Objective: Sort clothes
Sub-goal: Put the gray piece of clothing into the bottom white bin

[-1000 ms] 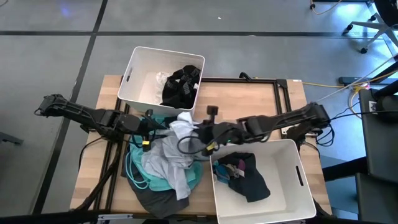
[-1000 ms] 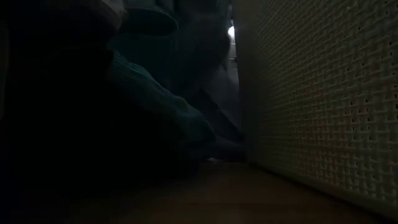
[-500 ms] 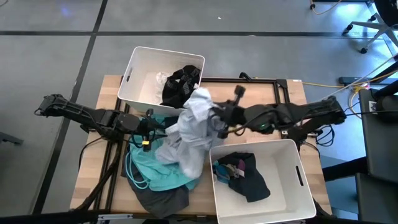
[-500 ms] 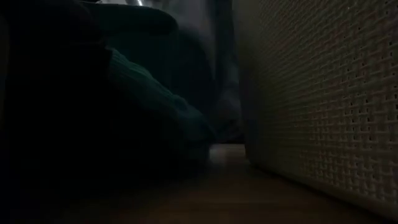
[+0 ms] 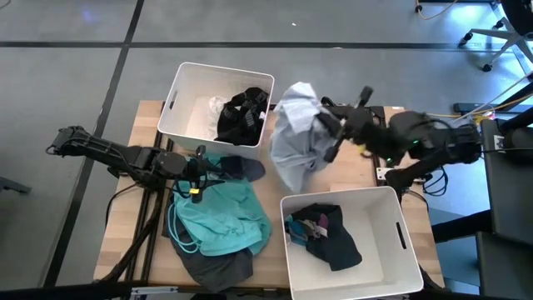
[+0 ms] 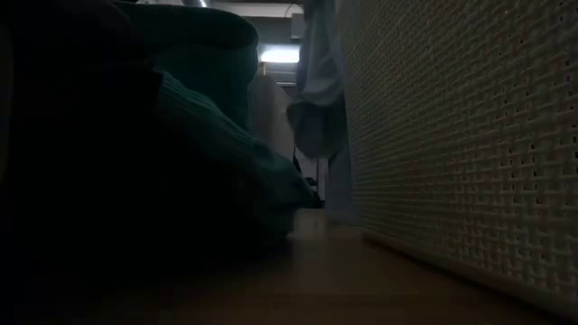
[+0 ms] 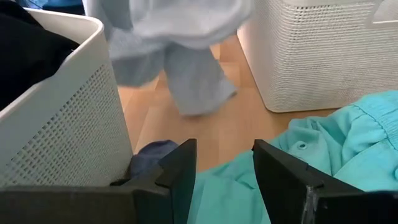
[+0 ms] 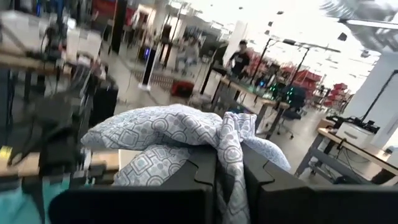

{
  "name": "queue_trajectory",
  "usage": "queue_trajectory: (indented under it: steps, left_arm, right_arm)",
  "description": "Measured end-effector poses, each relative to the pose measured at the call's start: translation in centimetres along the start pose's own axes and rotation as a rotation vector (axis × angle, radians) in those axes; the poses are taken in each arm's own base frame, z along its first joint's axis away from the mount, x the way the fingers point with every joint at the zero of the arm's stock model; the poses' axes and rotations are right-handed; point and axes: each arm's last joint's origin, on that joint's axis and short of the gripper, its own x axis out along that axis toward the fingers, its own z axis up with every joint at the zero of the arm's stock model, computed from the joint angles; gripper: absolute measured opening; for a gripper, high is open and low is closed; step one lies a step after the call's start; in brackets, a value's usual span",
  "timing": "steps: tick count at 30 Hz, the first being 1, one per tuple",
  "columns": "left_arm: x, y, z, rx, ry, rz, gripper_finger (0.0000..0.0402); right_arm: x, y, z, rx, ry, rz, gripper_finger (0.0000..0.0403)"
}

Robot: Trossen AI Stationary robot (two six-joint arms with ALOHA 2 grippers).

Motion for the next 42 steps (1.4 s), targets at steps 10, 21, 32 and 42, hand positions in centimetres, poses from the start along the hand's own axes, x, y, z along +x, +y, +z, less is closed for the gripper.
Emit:
queue_trajectory:
  steps: [10,21,32,42]
  left_arm:
    - [0.0,0.0,0.0,0.0,0.001,0.0,0.0147]
    - [0.0,0.0,0.0,0.0,0.002,0.0,0.0147]
    - [0.0,0.0,0.0,-0.006,0.002,0.0,0.0147]
    - [0.0,0.0,0.0,-0.008,0.001,0.0,0.0147]
  right_arm:
    - [-2.4,-3.5,3.1,0.123,-0.176,-0.035,0.0028]
    - [-7.6,-5.1,8.6,0.283,-0.32,0.141,0.0028]
    - [-11.8,-1.8,11.5,0.384,-0.33,0.37,0.0028]
    - [-13.8,4.3,9.4,0.145,-0.009,0.119,0.0028]
